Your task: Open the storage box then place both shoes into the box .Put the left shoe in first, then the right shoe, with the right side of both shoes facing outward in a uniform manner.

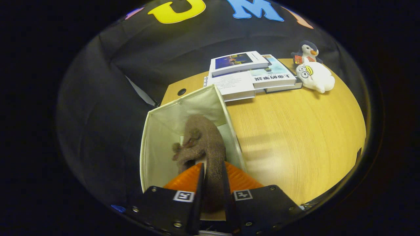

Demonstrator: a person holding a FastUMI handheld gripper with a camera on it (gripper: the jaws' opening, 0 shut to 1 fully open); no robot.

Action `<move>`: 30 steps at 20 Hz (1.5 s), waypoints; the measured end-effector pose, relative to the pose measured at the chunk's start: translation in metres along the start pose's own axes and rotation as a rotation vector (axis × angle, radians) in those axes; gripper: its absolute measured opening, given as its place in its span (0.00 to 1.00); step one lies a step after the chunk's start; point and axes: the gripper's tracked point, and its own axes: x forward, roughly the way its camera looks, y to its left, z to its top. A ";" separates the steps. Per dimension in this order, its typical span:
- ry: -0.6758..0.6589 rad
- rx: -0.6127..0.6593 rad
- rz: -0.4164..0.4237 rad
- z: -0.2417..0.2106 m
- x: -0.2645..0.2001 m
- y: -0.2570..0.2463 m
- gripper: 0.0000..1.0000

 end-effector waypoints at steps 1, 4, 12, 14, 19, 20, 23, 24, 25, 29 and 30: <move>-0.011 -0.013 0.011 0.003 -0.003 0.004 0.49; -0.071 -0.079 0.030 0.018 -0.018 0.011 0.94; -0.271 -0.222 0.018 0.075 -0.083 -0.010 0.98; -0.301 -0.237 0.005 0.084 -0.100 -0.023 0.98; -0.417 -0.287 -0.054 0.113 -0.143 -0.068 0.98; -0.444 -0.290 -0.062 0.119 -0.152 -0.077 0.98; -0.542 -0.294 -0.081 0.138 -0.186 -0.101 0.98; -0.586 -0.296 -0.086 0.147 -0.198 -0.109 0.98; -0.622 -0.298 -0.091 0.153 -0.209 -0.118 0.98; -0.749 -0.310 -0.147 0.172 -0.256 -0.159 0.98; -0.778 -0.307 -0.153 0.174 -0.264 -0.167 0.98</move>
